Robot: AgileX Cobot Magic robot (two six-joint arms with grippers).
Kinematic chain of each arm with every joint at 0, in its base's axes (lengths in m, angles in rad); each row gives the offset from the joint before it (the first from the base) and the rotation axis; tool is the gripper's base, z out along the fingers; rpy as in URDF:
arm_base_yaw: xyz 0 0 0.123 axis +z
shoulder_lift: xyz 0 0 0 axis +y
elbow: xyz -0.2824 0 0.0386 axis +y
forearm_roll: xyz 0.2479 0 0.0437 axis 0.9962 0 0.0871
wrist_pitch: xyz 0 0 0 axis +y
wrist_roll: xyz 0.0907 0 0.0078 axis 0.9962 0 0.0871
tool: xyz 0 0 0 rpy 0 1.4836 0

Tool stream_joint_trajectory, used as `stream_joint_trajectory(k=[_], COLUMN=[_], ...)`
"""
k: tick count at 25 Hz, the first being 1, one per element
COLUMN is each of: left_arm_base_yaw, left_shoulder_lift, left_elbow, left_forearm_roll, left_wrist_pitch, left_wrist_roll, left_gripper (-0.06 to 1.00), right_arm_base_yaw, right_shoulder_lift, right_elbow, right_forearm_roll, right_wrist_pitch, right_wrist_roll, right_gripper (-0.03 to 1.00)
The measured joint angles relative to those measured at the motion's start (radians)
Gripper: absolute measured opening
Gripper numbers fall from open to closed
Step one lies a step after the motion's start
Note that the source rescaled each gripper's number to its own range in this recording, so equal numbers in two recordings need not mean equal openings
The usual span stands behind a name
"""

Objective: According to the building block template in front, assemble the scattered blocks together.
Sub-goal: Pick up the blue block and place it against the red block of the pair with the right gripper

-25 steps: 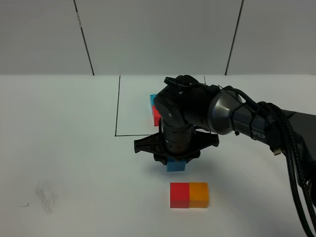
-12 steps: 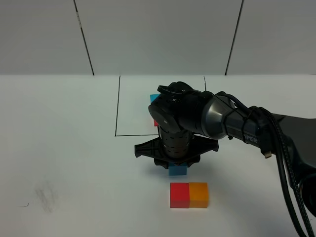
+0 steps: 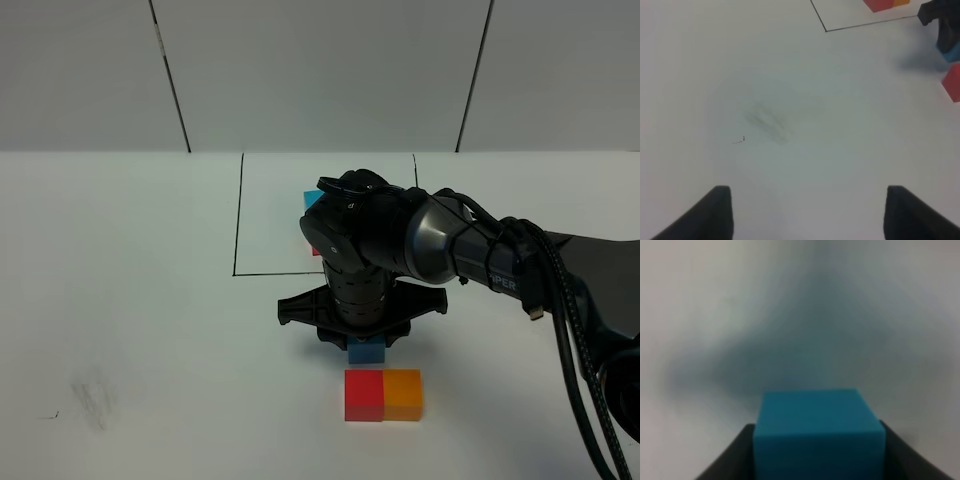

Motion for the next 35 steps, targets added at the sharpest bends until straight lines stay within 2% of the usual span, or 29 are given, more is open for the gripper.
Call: stream_joint_trajectory(k=[24,35], left_arm_base_yaw=[0.000,0.000], left_shoulder_lift=[0.000,0.000], left_elbow=[0.000,0.000], left_forearm_roll=[0.027,0.027], left_wrist_pitch=[0.000,0.000], left_wrist_roll=[-0.004,-0.006], left_gripper=[0.53,0.53], right_arm_base_yaw=[0.000,0.000], right_shoulder_lift=[0.033,0.036], right_elbow=[0.039,0.059], right_forearm_roll=[0.050,0.055], right_wrist_pitch=[-0.032,-0.087], right_wrist_roll=[0.021,0.039], right_gripper=[0.20,0.20])
